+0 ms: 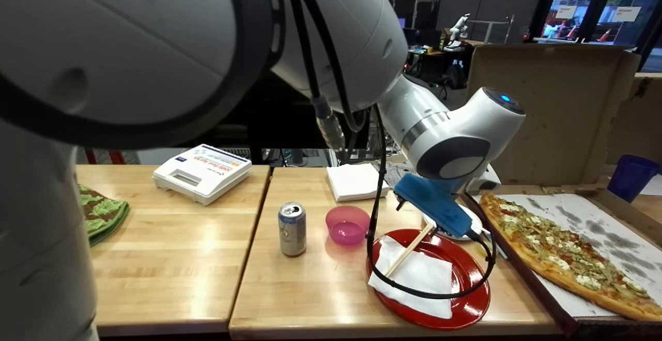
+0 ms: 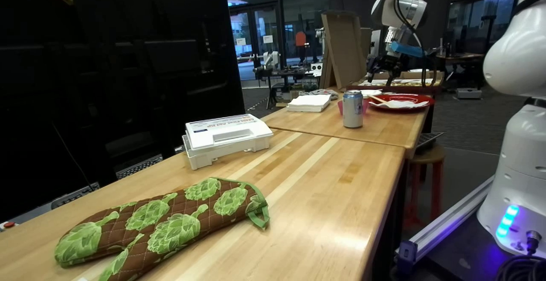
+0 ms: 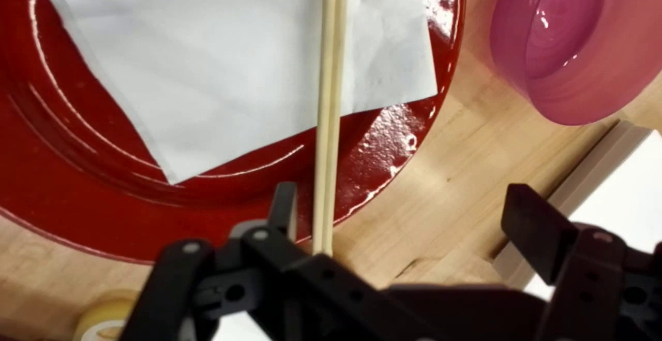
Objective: Put the chopsticks on the plate
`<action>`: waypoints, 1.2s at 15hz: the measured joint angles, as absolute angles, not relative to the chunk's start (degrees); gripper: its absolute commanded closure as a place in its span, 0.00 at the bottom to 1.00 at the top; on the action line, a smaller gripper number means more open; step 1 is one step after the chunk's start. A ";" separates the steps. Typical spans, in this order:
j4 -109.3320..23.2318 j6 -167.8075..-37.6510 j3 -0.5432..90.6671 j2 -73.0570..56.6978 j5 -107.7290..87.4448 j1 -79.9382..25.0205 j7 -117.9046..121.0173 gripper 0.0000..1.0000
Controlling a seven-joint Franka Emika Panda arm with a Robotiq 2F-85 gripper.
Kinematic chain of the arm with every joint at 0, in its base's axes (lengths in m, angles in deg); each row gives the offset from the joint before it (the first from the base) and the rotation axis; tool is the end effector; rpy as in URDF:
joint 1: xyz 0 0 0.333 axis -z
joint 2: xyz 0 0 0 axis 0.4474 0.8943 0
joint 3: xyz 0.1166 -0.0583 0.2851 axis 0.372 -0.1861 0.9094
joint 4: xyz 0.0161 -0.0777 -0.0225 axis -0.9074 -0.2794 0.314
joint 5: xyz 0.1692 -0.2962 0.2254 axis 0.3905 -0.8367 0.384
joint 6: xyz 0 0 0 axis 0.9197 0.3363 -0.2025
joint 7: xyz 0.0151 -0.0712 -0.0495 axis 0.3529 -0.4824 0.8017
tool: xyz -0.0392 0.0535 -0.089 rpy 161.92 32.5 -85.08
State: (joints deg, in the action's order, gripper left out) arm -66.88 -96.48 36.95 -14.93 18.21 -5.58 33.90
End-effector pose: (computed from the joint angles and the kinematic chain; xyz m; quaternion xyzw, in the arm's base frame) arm 0.5123 -0.3139 0.3567 -0.9712 0.1761 -0.1010 0.1245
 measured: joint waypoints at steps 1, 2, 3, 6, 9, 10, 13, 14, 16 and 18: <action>-68.19 -97.38 37.02 -16.55 16.51 -6.36 33.92 0.00; -69.55 -98.21 37.10 -18.15 14.60 -7.23 33.90 0.00; -70.94 -98.99 37.19 -19.69 12.46 -8.15 33.86 0.00; -75.00 -100.90 37.52 -23.80 6.25 -10.79 33.82 0.00; -78.81 -102.82 37.91 -27.38 0.52 -12.85 33.86 0.00; -79.99 -103.59 38.04 -28.43 -1.28 -13.36 33.86 0.00; -83.50 -106.01 38.28 -31.38 -6.19 -14.63 33.86 0.00; -84.61 -106.74 38.31 -32.27 -7.65 -14.97 33.86 0.00; -86.72 -108.05 38.38 -33.86 -10.33 -15.58 33.85 0.00; -88.80 -109.42 38.51 -35.32 -12.74 -16.06 33.83 0.00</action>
State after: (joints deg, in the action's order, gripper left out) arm -88.80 -109.42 38.51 -35.32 -12.74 -16.06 33.83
